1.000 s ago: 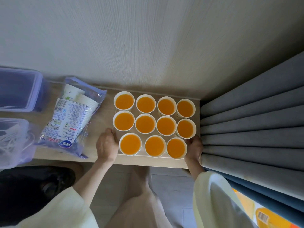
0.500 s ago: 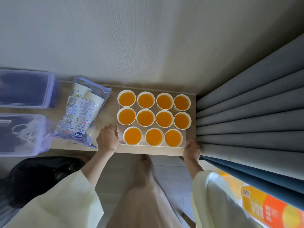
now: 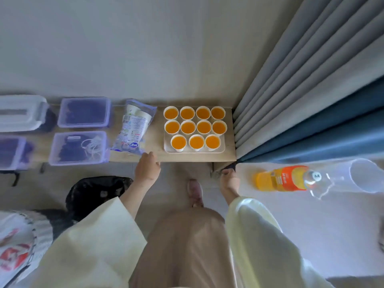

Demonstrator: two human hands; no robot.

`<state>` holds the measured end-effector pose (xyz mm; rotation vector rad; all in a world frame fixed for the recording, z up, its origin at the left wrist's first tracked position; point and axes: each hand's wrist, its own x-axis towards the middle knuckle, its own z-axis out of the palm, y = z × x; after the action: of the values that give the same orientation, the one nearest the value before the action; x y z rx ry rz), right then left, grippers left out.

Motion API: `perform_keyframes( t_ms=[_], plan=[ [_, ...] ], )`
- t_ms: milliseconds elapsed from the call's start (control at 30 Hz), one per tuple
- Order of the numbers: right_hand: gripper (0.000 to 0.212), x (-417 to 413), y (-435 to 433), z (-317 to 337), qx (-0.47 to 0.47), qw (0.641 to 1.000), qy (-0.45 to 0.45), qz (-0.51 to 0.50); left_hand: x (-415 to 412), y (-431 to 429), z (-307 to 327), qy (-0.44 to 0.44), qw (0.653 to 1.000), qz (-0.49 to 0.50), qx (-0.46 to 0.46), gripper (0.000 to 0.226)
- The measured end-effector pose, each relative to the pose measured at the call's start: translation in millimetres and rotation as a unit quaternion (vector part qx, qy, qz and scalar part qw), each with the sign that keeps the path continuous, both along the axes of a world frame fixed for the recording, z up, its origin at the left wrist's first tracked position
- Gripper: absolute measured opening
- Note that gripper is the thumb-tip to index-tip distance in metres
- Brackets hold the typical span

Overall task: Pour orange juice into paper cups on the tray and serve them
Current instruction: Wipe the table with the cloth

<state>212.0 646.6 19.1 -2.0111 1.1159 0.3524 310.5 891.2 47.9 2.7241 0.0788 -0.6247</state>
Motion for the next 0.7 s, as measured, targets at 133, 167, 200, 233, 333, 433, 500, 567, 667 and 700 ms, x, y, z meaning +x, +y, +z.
perform_keyframes(
  t_ms=[133,167,200,233,333,433,500,567,667,700],
  plan=[
    [0.026,-55,15,26,0.004,1.0,0.0,0.007,-43,-16,22,0.012,0.998,-0.049,-0.03,0.026],
    [0.025,-70,15,31,0.0,1.0,-0.002,0.005,-53,-22,24,0.014,0.997,-0.064,-0.037,0.026],
    [0.025,-84,13,35,-0.003,1.0,-0.001,0.005,-62,-29,25,0.014,0.996,-0.077,-0.046,0.025],
    [0.026,-98,10,39,-0.003,1.0,0.004,0.004,-70,-36,26,0.013,0.994,-0.087,-0.058,0.024],
    [0.031,-138,-6,47,-0.003,0.999,0.034,-0.027,-96,-63,27,0.008,0.988,-0.122,-0.091,0.02],
    [0.033,-171,-22,49,-0.004,0.996,0.065,-0.065,-120,-87,25,0.027,0.982,-0.154,-0.111,0.02],
    [0.032,-187,-32,52,-0.006,0.995,0.068,-0.077,-133,-102,24,0.039,0.977,-0.174,-0.115,0.022],
    [0.032,-198,-40,53,-0.008,0.994,0.069,-0.085,-144,-115,22,0.048,0.974,-0.189,-0.116,0.022],
    [0.032,-215,-57,58,-0.011,0.992,0.059,-0.109,-161,-141,22,0.055,0.968,-0.212,-0.125,0.021],
    [0.032,-220,-64,59,-0.01,0.992,0.055,-0.114,-167,-151,24,0.057,0.965,-0.221,-0.13,0.021]
  ],
)
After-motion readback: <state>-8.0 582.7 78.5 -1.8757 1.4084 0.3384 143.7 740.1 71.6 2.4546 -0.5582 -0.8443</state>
